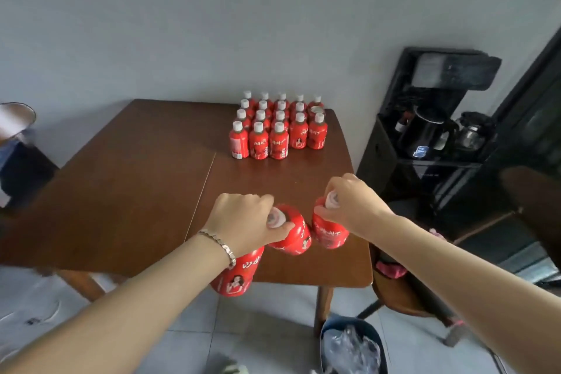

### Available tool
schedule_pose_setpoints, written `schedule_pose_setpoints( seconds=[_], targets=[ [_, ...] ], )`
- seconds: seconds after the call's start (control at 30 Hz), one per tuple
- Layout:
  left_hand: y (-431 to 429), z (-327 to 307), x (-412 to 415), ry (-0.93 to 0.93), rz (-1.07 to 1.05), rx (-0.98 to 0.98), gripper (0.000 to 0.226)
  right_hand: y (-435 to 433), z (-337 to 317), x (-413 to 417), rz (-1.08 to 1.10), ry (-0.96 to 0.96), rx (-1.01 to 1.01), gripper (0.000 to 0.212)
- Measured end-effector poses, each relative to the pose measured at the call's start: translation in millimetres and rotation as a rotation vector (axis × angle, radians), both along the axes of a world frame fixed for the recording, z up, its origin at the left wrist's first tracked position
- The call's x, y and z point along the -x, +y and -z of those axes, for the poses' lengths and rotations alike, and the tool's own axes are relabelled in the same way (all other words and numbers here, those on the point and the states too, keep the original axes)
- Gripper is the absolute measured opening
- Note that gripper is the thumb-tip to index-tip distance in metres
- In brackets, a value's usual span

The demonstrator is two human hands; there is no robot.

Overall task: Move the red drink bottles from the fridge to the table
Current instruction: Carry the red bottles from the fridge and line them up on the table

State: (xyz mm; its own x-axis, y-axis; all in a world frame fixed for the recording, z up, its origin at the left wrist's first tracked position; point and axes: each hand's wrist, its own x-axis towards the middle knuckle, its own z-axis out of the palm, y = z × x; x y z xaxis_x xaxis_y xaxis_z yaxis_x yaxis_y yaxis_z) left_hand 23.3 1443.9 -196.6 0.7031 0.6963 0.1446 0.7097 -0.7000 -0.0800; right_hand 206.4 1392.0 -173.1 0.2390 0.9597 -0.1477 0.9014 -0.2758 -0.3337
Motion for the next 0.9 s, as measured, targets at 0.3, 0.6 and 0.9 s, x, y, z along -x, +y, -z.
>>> schedule_pose_setpoints(
  seconds=[0.3, 0.6, 0.9],
  targets=[
    [177.5, 49.7, -15.3, 0.060, 0.039, 0.079, 0.051, 173.1, 78.1, -30.5, 0.218, 0.181, -0.021, 0.028],
    [308.3, 101.1, -50.3, -0.214, 0.105, 0.091, 0.048, 300.6, 137.0, -82.9, 0.579, 0.342, -0.102, 0.027],
    [346.1, 134.6, -83.1, -0.249, 0.075, 0.145, 0.046, 398.1, 167.3, -115.2, 0.552, 0.390, -0.086, 0.037]
  ],
)
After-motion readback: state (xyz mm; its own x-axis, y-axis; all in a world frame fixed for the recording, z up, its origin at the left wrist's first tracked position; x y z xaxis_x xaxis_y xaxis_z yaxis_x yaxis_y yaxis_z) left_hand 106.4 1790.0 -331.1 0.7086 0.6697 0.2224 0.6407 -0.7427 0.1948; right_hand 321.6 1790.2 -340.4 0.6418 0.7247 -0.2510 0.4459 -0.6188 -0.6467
